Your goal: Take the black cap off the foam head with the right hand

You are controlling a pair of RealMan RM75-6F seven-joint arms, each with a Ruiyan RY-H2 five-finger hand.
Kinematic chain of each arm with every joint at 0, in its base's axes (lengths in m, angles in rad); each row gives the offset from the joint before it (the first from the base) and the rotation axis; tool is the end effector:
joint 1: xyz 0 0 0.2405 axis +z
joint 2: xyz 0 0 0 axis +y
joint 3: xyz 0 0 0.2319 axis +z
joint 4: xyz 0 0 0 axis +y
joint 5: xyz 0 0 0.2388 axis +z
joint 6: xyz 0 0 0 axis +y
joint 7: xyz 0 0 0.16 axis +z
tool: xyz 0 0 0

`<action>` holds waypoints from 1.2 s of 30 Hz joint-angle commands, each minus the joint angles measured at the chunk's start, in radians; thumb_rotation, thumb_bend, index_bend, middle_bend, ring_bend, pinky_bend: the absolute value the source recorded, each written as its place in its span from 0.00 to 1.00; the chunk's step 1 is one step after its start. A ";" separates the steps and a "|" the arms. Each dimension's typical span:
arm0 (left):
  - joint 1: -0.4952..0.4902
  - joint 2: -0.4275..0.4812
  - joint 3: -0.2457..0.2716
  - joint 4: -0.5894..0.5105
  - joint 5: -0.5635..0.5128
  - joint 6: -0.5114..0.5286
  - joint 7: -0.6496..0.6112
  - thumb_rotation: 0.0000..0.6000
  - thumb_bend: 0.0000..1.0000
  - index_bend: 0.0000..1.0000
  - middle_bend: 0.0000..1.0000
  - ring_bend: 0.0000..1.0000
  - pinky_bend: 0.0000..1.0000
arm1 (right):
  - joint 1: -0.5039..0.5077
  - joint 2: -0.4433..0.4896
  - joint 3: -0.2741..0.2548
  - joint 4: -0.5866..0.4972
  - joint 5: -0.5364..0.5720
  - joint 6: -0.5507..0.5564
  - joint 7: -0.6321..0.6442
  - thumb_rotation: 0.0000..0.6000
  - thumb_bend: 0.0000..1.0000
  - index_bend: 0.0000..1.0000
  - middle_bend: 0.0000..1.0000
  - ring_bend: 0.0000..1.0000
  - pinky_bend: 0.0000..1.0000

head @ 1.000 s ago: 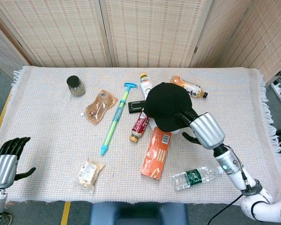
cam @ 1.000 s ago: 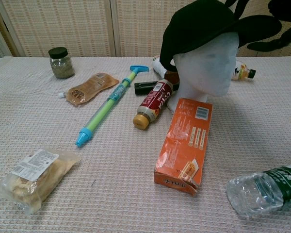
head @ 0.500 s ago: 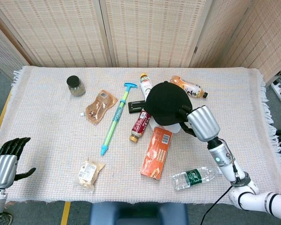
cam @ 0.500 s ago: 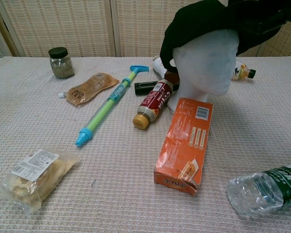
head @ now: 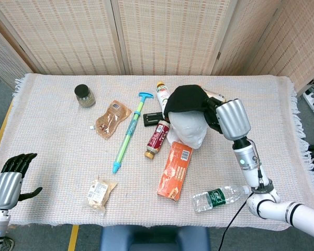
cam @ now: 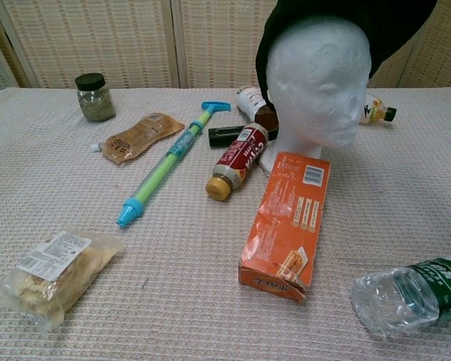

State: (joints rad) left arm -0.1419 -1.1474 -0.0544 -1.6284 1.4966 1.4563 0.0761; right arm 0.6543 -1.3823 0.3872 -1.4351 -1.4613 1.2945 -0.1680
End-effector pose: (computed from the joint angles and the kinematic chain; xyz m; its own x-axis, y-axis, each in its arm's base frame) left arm -0.2832 0.2145 0.1081 0.4243 0.0051 0.9055 0.9039 -0.0623 -0.4232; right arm -0.1031 -0.3898 0.0985 0.2978 0.3335 0.8945 -0.8093 -0.4087 0.4218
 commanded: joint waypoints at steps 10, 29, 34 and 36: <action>-0.007 0.000 0.001 -0.011 -0.003 -0.013 0.012 1.00 0.03 0.17 0.18 0.15 0.16 | 0.093 -0.018 0.030 0.198 0.088 -0.088 -0.047 1.00 0.71 0.81 0.69 0.99 1.00; -0.018 -0.003 0.013 -0.012 0.013 -0.029 -0.004 1.00 0.03 0.16 0.18 0.15 0.16 | -0.080 0.126 -0.123 0.196 0.074 -0.032 0.057 1.00 0.71 0.81 0.69 0.99 1.00; -0.015 -0.004 0.017 -0.014 0.022 -0.022 -0.011 1.00 0.03 0.16 0.18 0.15 0.16 | -0.139 0.148 -0.175 0.163 0.062 -0.018 0.102 1.00 0.71 0.81 0.69 0.99 1.00; -0.015 -0.004 0.019 -0.015 0.023 -0.023 -0.012 1.00 0.03 0.16 0.18 0.15 0.16 | -0.158 0.145 -0.194 0.158 0.060 -0.018 0.125 1.00 0.71 0.81 0.69 0.99 1.00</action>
State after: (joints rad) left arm -0.1565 -1.1511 -0.0349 -1.6434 1.5200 1.4336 0.0643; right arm 0.5076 -1.2382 0.2044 -1.2708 -1.3978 1.2738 -0.0545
